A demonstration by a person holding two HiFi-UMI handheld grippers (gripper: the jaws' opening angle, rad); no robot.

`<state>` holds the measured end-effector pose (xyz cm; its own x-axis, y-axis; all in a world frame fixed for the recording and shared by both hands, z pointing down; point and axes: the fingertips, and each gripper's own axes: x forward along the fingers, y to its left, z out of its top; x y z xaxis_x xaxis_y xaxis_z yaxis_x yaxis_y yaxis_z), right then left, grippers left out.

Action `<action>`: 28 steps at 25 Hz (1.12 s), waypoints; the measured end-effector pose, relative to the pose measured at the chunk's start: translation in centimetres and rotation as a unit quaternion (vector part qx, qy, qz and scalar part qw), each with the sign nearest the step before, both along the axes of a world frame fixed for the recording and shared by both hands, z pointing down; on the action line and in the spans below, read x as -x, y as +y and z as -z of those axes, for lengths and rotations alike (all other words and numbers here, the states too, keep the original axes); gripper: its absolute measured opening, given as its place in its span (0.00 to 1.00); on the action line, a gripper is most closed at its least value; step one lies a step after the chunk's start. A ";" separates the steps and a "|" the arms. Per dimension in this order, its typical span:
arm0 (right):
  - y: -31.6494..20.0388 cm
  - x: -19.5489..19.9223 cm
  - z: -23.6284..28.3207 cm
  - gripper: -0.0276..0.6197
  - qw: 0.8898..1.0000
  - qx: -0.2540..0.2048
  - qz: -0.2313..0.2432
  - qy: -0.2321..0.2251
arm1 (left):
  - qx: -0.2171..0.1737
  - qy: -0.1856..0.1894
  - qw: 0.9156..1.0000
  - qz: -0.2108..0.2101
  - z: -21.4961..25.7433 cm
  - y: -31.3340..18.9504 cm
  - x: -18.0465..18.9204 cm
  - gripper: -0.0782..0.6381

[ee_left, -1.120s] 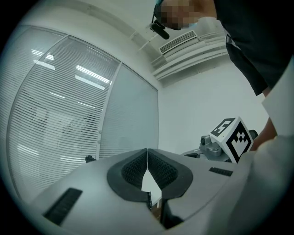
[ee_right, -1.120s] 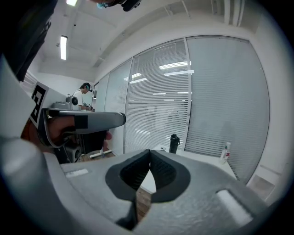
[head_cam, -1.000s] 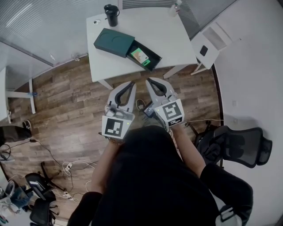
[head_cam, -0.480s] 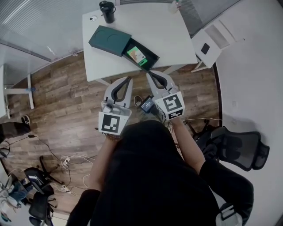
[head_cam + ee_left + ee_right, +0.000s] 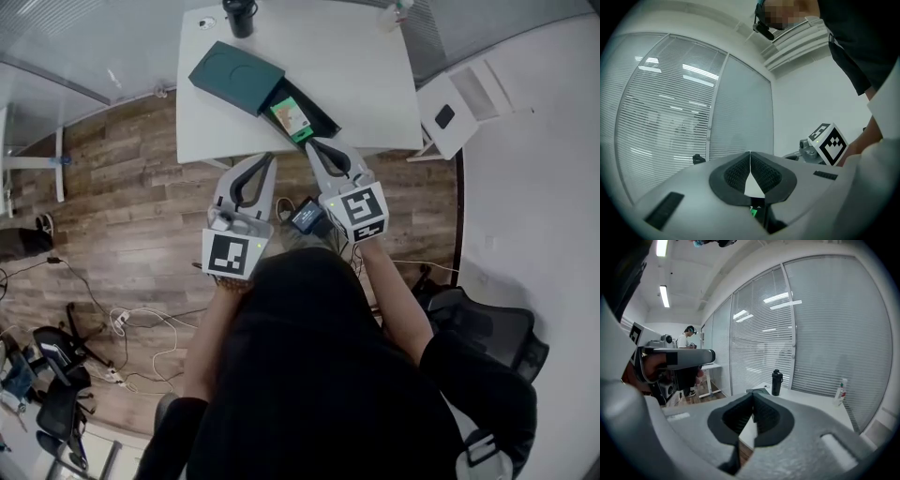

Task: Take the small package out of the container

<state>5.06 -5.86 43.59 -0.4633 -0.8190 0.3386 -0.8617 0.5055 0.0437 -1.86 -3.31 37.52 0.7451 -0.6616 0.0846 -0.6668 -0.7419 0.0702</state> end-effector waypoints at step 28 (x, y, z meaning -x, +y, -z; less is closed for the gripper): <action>-6.4 -0.7 -5.0 0.04 0.994 0.029 0.105 -0.001 | 0.008 -0.017 0.991 0.131 -1.7 -3.0 0.9 0.11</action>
